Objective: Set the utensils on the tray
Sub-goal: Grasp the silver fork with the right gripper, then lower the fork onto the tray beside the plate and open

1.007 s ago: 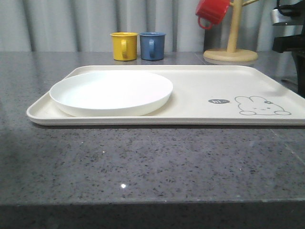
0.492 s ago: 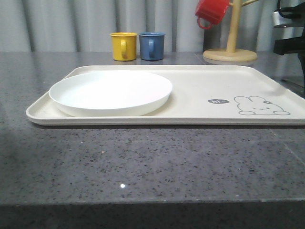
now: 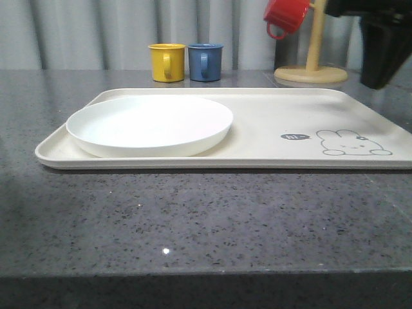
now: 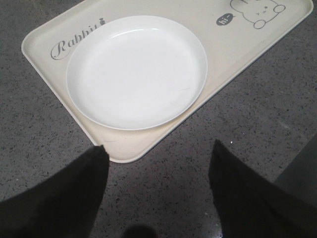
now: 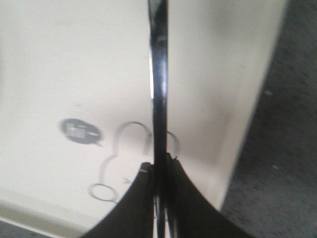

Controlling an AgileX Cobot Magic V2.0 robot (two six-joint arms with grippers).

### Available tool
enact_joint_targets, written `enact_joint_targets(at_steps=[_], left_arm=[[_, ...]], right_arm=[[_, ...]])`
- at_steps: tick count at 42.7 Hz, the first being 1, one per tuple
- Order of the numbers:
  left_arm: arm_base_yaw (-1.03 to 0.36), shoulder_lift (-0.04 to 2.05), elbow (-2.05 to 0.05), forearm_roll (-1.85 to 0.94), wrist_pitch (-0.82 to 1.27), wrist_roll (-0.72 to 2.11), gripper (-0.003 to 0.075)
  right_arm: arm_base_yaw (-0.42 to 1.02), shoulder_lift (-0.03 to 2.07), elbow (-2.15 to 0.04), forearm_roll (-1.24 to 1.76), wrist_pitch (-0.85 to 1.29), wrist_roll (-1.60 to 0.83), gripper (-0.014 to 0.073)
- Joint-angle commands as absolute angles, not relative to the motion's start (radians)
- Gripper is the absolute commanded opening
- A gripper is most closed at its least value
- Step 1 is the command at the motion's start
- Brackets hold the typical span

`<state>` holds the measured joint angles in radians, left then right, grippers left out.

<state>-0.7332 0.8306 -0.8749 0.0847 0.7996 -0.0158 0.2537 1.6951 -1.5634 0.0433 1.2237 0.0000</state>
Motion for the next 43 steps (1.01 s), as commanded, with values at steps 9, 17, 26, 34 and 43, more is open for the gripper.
enact_joint_targets(at_steps=[9, 17, 26, 34, 43], left_arm=[[-0.743, 0.828, -0.904, 0.083, 0.730, -0.025, 0.0439], [-0.743, 0.828, -0.904, 0.083, 0.730, -0.025, 0.0439], [-0.743, 0.828, -0.904, 0.083, 0.730, -0.025, 0.0438], [-0.743, 0.828, -0.904, 0.083, 0.730, -0.025, 0.0439], [-0.743, 0.828, -0.904, 0.083, 0.730, -0.025, 0.0439]], right_arm=[[0.415, 1.808, -1.800, 0.056, 1.291, 0.184, -0.0067], [0.421, 1.887, -1.819, 0.049, 1.246, 0.382, -0.0067], [0.421, 1.929, -1.817, 0.057, 1.239, 0.445, -0.0052], [0.421, 1.938, -1.817, 0.059, 1.214, 0.452, 0.0112], [0.421, 1.933, -1.818, 0.039, 1.213, 0.448, 0.0367]])
